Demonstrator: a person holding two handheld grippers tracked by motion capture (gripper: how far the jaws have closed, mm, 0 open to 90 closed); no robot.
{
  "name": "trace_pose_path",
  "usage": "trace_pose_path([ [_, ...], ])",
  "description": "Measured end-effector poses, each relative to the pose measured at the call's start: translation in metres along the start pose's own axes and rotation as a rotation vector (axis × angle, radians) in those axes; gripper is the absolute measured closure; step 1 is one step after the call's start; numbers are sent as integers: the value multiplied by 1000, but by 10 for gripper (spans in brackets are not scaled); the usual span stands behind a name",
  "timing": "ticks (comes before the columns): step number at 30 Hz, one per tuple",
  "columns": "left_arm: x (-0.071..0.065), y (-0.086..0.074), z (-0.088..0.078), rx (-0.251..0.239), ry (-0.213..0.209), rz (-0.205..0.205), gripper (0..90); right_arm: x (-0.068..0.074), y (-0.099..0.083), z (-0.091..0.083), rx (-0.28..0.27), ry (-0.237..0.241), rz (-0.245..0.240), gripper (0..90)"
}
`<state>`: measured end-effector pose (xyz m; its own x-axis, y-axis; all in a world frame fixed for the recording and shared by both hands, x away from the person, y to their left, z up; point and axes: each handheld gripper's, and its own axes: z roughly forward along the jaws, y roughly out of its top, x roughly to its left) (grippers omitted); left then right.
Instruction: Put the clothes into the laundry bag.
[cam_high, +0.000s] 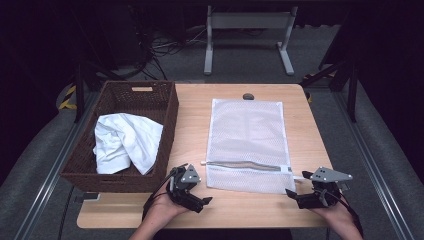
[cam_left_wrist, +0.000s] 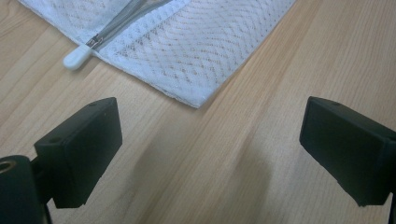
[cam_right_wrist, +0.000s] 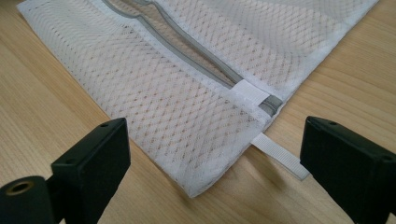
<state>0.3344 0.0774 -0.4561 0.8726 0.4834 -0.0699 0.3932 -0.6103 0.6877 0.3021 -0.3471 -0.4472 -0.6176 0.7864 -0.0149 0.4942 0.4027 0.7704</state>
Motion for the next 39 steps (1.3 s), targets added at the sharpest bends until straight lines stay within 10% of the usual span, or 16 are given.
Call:
trace_pose_path([
  [18,2,12,-6,-48,-16,-3,274,1,12,-2,18,11,12,228],
  [39,36,48,9,-59,19,-62,900,-15,51,39,31,5,-21,864],
])
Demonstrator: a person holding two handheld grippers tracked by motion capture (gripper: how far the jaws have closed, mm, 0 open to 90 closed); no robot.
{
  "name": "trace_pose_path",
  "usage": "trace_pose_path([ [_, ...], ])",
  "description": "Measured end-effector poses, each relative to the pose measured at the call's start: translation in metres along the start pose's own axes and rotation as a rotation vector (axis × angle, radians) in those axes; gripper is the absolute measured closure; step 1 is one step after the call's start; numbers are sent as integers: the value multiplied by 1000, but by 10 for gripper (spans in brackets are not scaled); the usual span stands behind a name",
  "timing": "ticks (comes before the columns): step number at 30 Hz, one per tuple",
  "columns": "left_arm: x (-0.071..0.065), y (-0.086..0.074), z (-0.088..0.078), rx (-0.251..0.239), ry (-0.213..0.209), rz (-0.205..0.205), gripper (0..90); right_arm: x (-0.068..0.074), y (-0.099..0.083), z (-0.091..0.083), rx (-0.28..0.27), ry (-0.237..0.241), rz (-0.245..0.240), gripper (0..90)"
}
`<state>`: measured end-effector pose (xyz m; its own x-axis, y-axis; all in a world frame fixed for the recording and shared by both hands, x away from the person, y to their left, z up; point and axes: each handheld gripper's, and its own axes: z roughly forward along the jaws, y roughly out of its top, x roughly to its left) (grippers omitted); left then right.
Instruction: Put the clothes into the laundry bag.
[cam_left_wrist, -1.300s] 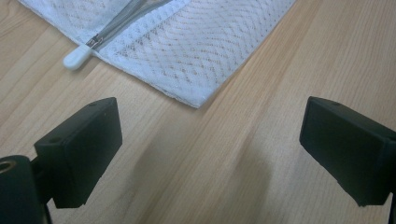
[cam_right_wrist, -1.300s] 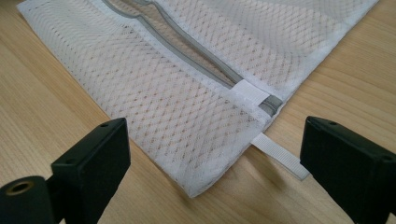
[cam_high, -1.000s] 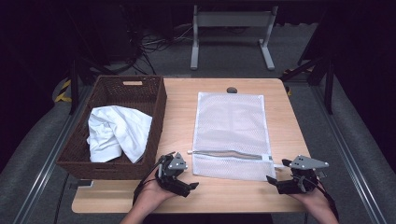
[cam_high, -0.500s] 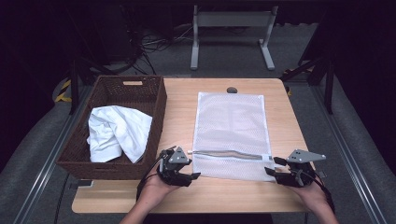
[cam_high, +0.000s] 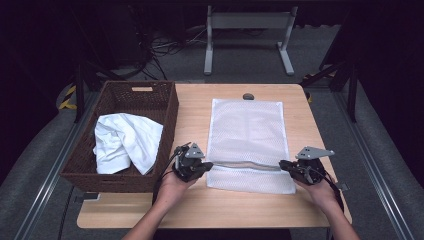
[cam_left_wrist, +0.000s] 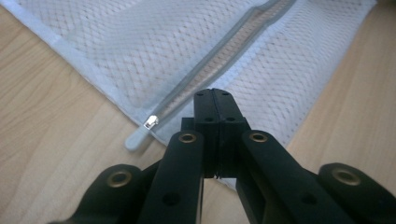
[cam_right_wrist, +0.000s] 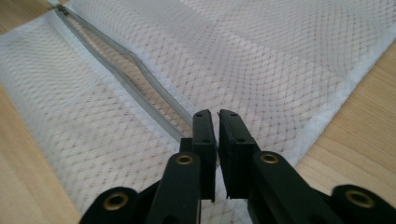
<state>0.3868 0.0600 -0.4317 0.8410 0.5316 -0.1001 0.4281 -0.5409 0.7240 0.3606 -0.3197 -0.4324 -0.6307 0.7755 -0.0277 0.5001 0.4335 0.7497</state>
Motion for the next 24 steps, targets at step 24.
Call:
trace_pose_path([
  [24,18,4,41,124,105,-11,900,-11,-8,22,119,-41,-24,899],
])
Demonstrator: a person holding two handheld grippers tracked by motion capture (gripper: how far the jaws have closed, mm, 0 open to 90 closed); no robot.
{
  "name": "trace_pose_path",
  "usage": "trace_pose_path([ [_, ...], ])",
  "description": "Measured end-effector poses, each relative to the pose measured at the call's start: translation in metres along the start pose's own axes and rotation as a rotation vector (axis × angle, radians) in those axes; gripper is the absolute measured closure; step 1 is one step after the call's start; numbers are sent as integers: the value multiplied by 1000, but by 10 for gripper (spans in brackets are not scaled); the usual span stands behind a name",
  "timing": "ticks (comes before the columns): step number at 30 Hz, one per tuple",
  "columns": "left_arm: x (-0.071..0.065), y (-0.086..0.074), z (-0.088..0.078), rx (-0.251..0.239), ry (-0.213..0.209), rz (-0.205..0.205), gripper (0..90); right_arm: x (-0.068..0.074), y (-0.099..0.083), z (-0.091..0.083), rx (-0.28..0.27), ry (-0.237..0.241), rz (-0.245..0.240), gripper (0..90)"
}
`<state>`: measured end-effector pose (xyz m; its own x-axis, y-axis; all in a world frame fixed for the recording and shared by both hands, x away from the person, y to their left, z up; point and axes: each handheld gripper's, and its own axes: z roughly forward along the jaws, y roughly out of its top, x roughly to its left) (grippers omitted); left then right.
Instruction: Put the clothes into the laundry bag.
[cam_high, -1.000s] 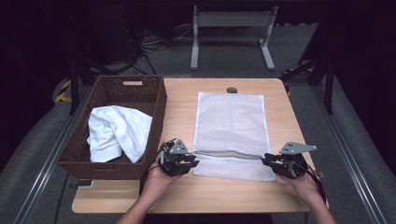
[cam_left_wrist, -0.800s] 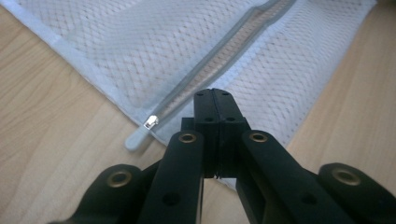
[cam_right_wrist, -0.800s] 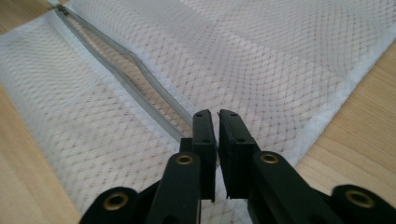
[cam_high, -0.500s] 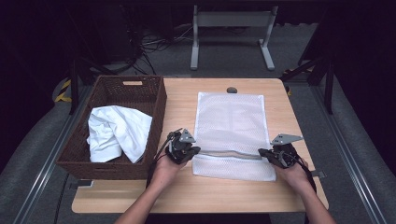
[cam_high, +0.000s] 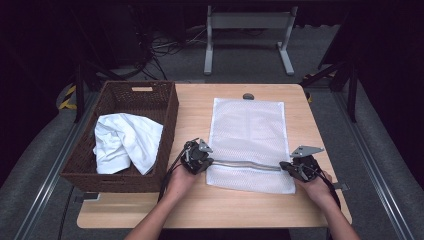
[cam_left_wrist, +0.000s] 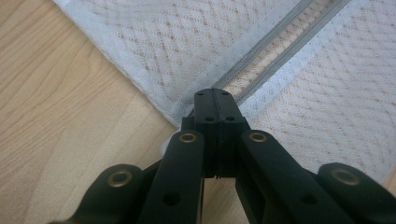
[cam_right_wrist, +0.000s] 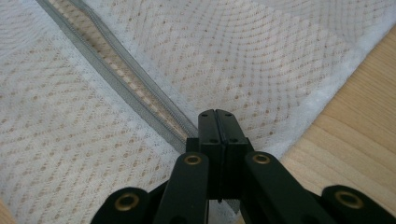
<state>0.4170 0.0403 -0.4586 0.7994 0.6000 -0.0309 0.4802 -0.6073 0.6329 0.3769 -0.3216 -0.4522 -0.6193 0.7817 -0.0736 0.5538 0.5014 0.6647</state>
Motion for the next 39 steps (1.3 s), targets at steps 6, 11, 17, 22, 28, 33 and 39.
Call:
trace_pose_path([
  [6,0,3,2,0,-4,1,900,1,-1,-1,9,-10,-15,900],
  [11,-7,9,7,-1,-39,9,900,-5,-4,-6,23,-30,-2,899],
  [17,-20,21,18,-3,-78,29,900,-19,-15,-15,31,-67,36,899],
  [22,-32,29,26,-14,-123,39,900,-32,-23,-22,37,-106,77,899],
  [28,-42,37,34,-16,-169,47,900,-44,-32,-29,45,-143,111,899],
  [33,-48,44,40,-15,-187,55,900,-52,-37,-33,42,-159,135,899],
  [39,-57,54,48,-19,-207,67,900,-63,-44,-39,46,-189,164,899],
])
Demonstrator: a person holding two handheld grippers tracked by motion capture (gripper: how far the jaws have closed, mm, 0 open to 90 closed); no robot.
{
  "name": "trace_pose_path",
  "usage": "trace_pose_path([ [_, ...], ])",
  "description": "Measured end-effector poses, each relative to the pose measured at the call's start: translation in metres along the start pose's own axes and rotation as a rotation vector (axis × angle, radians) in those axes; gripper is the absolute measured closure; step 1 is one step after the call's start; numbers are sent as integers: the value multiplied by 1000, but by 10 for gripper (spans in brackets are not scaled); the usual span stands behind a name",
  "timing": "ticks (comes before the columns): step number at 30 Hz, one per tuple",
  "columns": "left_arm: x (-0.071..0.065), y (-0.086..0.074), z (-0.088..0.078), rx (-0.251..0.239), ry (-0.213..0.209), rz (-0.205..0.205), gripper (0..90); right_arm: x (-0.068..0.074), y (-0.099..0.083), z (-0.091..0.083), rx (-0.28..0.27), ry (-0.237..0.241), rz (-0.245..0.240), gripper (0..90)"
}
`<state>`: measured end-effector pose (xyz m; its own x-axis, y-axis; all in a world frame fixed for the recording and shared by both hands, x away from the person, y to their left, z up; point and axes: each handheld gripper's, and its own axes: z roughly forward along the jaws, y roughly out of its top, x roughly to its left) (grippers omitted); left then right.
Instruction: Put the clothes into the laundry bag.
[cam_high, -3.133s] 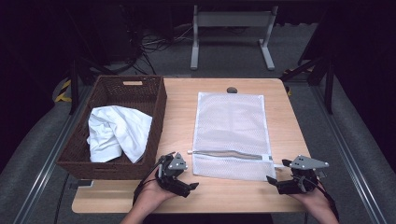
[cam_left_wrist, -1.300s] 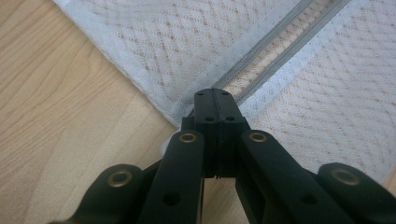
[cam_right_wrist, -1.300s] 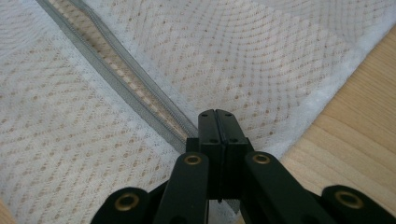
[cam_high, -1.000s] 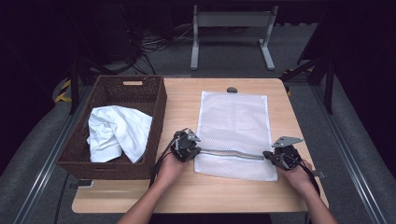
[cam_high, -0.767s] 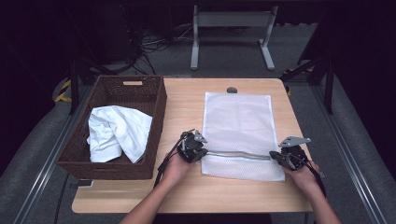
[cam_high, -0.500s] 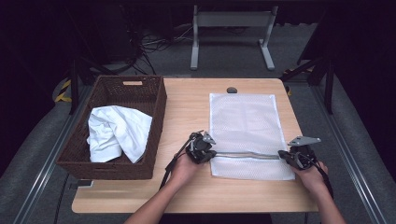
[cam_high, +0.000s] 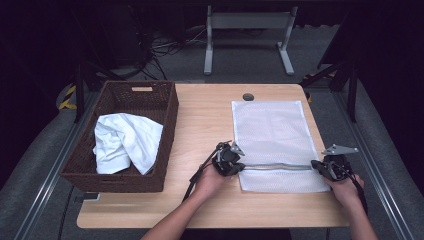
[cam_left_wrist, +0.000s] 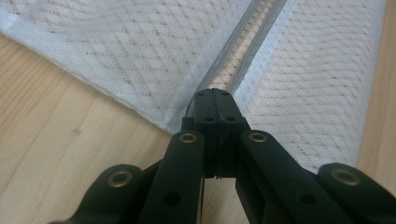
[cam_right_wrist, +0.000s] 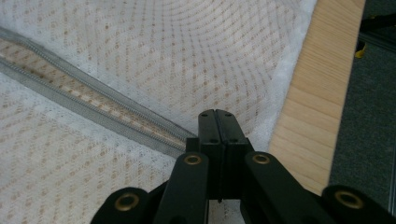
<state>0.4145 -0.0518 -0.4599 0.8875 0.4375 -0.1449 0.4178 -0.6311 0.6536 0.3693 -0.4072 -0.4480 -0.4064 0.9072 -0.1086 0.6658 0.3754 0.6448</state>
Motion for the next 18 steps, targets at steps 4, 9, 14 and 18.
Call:
trace_pose_path([
  [4,-5,6,6,0,-9,11,900,-8,-4,-2,-4,-16,19,899],
  [9,-5,8,7,4,-12,10,900,-11,-7,-4,-6,-17,28,899],
  [14,-5,8,1,-9,-16,16,866,-9,-5,-6,-17,-16,29,853],
  [18,-5,6,-10,-19,-15,19,808,-4,-2,-11,-47,5,40,776],
])
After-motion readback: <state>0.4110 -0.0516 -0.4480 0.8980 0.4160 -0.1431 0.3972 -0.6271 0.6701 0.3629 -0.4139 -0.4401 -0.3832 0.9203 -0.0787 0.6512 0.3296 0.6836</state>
